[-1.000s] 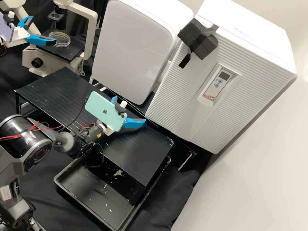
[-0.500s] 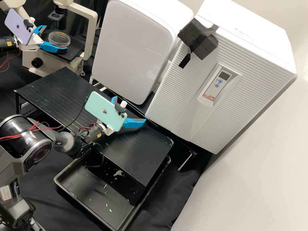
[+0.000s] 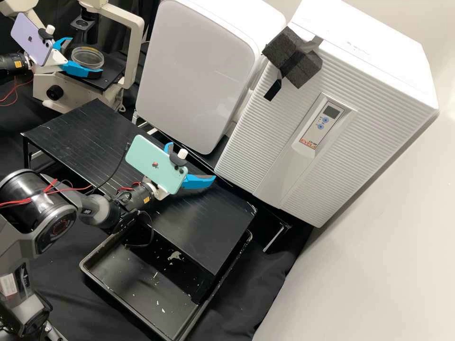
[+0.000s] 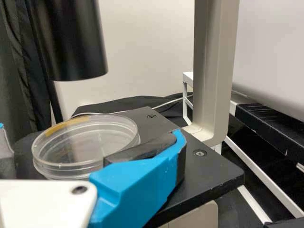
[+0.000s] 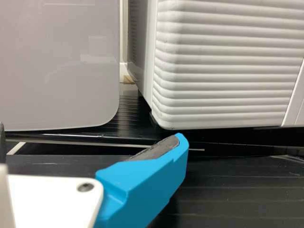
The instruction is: Place the petri dish on the bench
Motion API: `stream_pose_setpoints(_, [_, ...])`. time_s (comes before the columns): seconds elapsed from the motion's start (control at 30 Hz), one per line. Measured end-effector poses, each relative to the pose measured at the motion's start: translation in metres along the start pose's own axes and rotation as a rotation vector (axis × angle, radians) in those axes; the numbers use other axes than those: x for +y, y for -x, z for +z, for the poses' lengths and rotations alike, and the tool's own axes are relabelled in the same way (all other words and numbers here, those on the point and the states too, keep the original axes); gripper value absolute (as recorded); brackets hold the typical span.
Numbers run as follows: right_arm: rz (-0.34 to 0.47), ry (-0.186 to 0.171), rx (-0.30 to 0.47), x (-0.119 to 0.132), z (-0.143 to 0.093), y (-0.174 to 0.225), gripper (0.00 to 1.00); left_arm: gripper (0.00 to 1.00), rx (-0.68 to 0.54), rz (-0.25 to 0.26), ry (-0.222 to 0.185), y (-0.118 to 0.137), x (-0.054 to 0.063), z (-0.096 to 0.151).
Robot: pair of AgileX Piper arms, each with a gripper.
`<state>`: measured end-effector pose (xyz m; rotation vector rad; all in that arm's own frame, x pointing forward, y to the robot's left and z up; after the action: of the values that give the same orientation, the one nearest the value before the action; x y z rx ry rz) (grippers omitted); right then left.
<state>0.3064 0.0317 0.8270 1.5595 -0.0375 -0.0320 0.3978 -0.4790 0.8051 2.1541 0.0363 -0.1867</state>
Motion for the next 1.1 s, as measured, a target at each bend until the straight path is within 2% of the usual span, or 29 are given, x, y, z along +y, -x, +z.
stream_pose_setpoints(0.2, [0.0,0.0,0.0,0.0,0.0,0.0,1.0,1.0,-0.005,-0.008,0.048,0.0,0.0,-0.004])
stream_pose_setpoints(0.33, [0.0,0.0,0.0,0.0,0.0,0.0,1.0,1.0,-0.01,-0.014,0.064,-0.001,0.0,-0.005])
stream_pose_setpoints(0.9, [0.0,0.0,0.0,0.0,0.0,0.0,1.0,1.0,-0.044,-0.035,0.082,-0.01,-0.002,-0.005])
stream_pose_setpoints(0.93, [0.0,0.0,0.0,0.0,0.0,0.0,1.0,0.0,-0.045,-0.032,0.082,-0.01,-0.002,-0.005])
stream_pose_setpoints(1.1, [0.0,0.0,0.0,0.0,0.0,0.0,1.0,0.0,-0.045,-0.031,0.082,-0.011,-0.002,-0.005])
